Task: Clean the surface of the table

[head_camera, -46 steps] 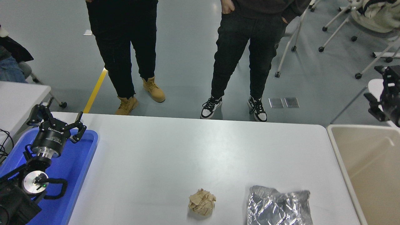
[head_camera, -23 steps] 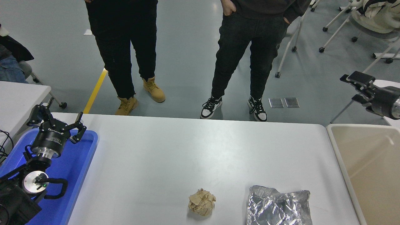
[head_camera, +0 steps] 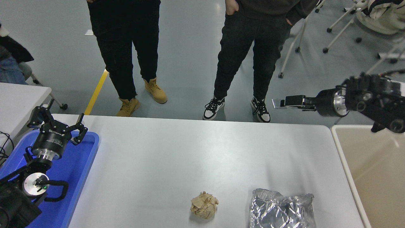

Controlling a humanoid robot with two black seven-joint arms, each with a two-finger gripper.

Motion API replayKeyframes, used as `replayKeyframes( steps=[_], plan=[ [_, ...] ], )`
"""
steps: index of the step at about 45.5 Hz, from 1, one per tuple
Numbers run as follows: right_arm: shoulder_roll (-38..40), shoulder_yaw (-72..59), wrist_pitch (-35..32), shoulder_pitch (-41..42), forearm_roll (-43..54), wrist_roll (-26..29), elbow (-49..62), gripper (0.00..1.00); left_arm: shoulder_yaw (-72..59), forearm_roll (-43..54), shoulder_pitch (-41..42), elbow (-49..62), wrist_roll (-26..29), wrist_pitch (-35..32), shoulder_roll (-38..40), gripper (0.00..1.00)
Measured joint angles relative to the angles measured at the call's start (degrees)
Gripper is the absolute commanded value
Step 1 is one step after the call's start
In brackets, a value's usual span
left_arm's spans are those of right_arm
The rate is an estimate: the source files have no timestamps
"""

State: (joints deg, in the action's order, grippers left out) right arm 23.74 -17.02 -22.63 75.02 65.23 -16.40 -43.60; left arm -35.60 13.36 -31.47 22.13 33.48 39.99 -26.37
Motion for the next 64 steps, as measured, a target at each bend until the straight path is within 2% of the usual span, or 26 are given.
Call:
replayKeyframes(
  steps=[11,21,38,64],
  plan=[
    [-12.0,-12.7,-0.4,2.5,3.2,0.0,-1.0,0.99,0.0,0.0,0.0,0.0,0.0,0.0,0.0,1.00],
    [-17.6,-16.8,-1.5,5.4,5.8,0.0,-7.8,0.99,0.0,0.0,0.0,0.0,0.0,0.0,0.0,1.00],
    [-21.8,-17.3,-3.6,11.8,6.4,-0.1,-18.6,0.99,0.0,0.0,0.0,0.0,0.0,0.0,0.0,1.00],
    [-23.6,-14.5,-4.0,10.9,6.9,0.0,-17.4,0.99,0.0,0.0,0.0,0.0,0.0,0.0,0.0,1.00]
  ],
)
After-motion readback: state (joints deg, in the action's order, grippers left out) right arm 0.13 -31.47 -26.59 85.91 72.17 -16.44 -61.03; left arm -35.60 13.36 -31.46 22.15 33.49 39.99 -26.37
